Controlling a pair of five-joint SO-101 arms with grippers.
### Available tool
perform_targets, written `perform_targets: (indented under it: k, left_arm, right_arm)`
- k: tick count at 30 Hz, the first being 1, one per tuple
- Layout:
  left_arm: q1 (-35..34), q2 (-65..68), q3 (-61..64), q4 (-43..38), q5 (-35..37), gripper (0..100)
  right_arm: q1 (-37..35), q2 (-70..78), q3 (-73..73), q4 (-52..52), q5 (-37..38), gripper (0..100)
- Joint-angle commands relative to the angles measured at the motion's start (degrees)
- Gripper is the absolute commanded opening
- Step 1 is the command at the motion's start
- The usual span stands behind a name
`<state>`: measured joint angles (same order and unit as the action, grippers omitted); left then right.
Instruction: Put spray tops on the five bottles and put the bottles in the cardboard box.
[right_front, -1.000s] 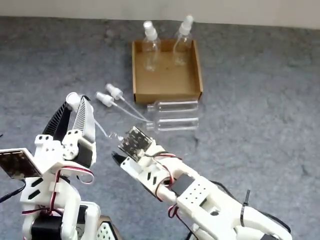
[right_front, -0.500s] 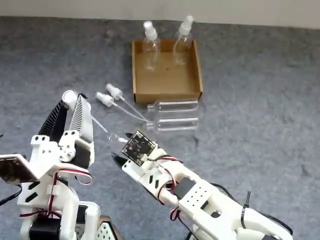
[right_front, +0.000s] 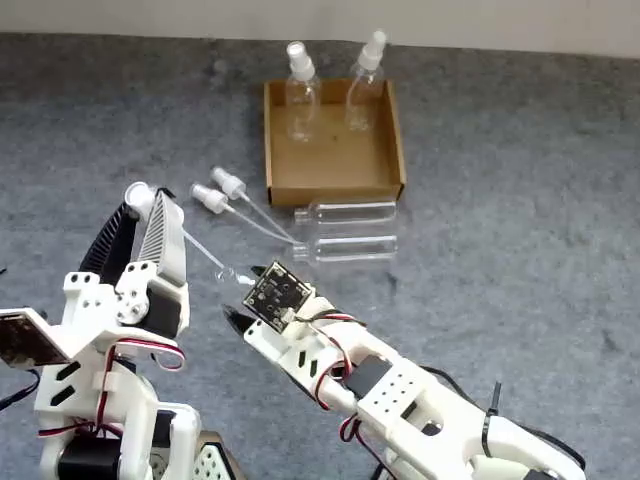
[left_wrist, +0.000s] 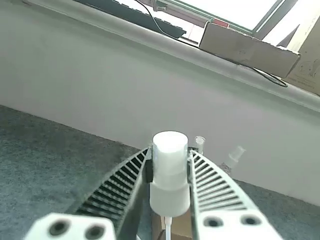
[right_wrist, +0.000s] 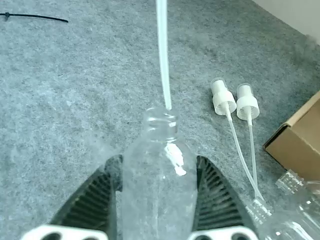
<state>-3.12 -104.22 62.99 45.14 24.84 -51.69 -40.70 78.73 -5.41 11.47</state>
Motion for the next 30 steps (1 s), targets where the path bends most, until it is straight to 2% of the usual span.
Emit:
perform_targets:
  k: [1, 5, 17, 21, 25, 30]
  left_arm:
    - [0.84, -0.57, -0.31, 0.0, 0.7, 0]
    - [3.91, -0.57, 1.45, 0.09, 0.35, 0]
    - [4.09, -0.48, 3.91, -0.18, 0.35, 0]
    - [4.0, -0.48, 5.32, -0.18, 0.26, 0]
    - [4.35, -0.48, 7.96, -1.32, -3.43, 0]
    - [4.44, -0.48, 12.35, -5.1, -3.96, 0]
  right_arm:
    - [-0.04, -0.31, 0.13, -0.66, -0.26, 0.5]
    - [-0.04, -0.31, 0.13, -0.75, -0.26, 0.5]
    - [0.04, -1.89, 0.31, -0.75, -0.53, 0.5]
    - [0.04, -10.51, 1.01, -0.04, -0.53, 0.5]
    - [0.13, -20.79, 4.35, 5.41, -0.53, 0.5]
    - [0.13, -32.22, 4.97, 12.0, -0.62, 0.5]
